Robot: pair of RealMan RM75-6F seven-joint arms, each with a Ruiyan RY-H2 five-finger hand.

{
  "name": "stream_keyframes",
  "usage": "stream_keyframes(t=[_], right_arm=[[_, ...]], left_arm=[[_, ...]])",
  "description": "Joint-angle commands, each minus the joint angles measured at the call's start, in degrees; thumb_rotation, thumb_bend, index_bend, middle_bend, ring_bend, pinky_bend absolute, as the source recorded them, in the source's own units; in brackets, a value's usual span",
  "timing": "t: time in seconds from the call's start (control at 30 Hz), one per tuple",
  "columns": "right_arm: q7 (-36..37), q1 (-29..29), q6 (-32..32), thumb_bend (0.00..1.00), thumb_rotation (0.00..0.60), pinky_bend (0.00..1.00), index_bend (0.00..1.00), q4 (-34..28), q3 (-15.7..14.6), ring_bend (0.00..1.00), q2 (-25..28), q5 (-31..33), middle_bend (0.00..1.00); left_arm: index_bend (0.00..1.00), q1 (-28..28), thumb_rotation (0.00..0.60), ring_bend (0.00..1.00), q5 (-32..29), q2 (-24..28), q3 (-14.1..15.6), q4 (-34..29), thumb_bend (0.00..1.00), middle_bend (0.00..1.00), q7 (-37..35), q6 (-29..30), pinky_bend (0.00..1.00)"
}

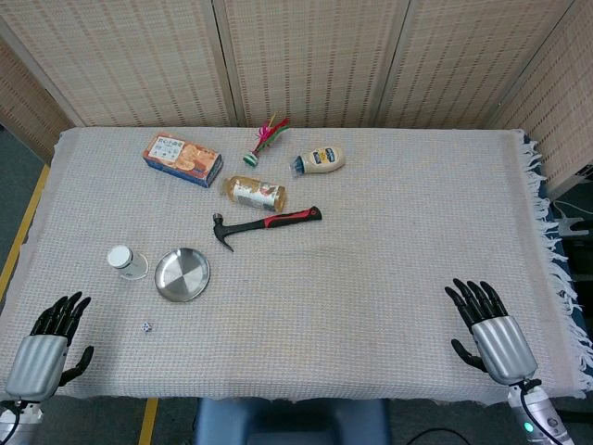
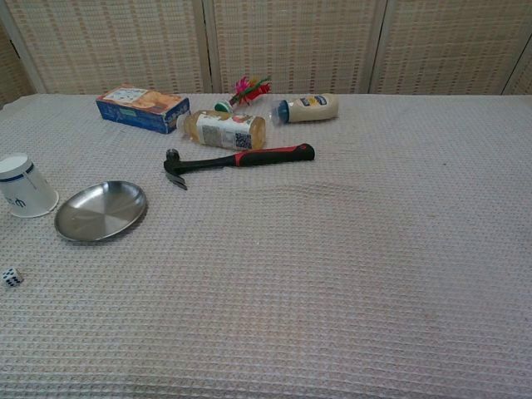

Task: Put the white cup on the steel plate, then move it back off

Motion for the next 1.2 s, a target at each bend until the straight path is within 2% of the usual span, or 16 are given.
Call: stream_keyframes(t=[0.03, 0.23, 0.3, 0.37, 0.43, 0.53, 0.57, 0.67, 0.8, 1.2], right_arm=[[-0.13, -0.47, 0.49, 0.21, 0.600, 0.00, 0.00, -0.24, -0.07, 0.00, 0.35, -0.09, 0.00], [0.16, -1.70, 2.01, 0.21, 0.600, 0.00, 0.00, -1.35, -0.41, 0.00, 1.64, -0.44, 0.00], [-0.02, -2.05, 2.71, 0.21, 0.600, 0.00, 0.00, -1.42, -0.46, 0.00, 1.81, -0.90, 0.00], [-0.05, -2.39, 3.17, 0.21, 0.600, 0.00, 0.00, -1.53, -0.49, 0.00, 1.93, -1.03, 0.00], [-0.06, -2.66, 3.67, 0.21, 0.600, 0.00, 0.00, -1.62, -0.29, 0.00, 2.03, -1.04, 0.00], [-0.18, -2.81, 3.94, 0.21, 0.600, 0.00, 0.00, -1.62, 0.08, 0.00, 2.00, -0.91, 0.00], [-0.29, -2.82, 3.85, 0.21, 0.600, 0.00, 0.00, -1.58, 0.23, 0.00, 1.95, -0.73, 0.00], [-0.49, -2.77, 3.48, 0.21, 0.600, 0.00, 0.00, -1.45, 0.55, 0.00, 1.79, -0.23, 0.00], [-0.73, -2.60, 2.70, 0.21, 0.600, 0.00, 0.00, -1.24, 0.99, 0.00, 1.57, 0.59, 0.00], [-1.25, -2.36, 1.04, 0.21, 0.600, 0.00, 0.00, -1.39, 1.51, 0.00, 1.57, 2.06, 0.00]], left_arm=[[0.00, -0.40, 0.600, 0.00, 0.08, -0.32, -0.14, 0.15, 0.38, 0.00, 0.06, -0.44, 0.13], [0.00, -2.35, 0.600, 0.00, 1.95, -1.87, 0.65, 1.04, 0.38, 0.00, 1.15, -3.19, 0.15], [0.00, -2.95, 0.600, 0.01, 3.08, -3.12, 0.61, 2.07, 0.38, 0.02, 1.61, -3.14, 0.21], [0.00, -3.51, 0.600, 0.09, 3.80, -4.93, 0.13, 3.69, 0.38, 0.12, 1.92, -2.79, 0.34], [0.03, -4.40, 0.600, 0.31, 4.15, -7.33, -0.49, 6.36, 0.38, 0.37, 1.93, -3.02, 0.58], [0.11, -5.96, 0.600, 0.59, 3.71, -9.99, -1.01, 9.65, 0.39, 0.64, 2.23, -5.13, 0.82], [0.13, -6.66, 0.600, 0.65, 3.32, -10.63, -1.03, 10.53, 0.39, 0.71, 2.62, -6.56, 0.87], [0.19, -7.82, 0.600, 0.75, 2.31, -12.12, -1.24, 12.28, 0.39, 0.82, 3.52, -8.91, 0.93], [0.24, -8.98, 0.600, 0.82, 1.43, -14.17, -0.80, 14.58, 0.39, 0.90, 2.35, -11.49, 0.97], [0.38, -10.40, 0.600, 0.88, 1.60, -18.43, 0.05, 23.38, 0.38, 0.97, 3.08, -12.17, 1.00]])
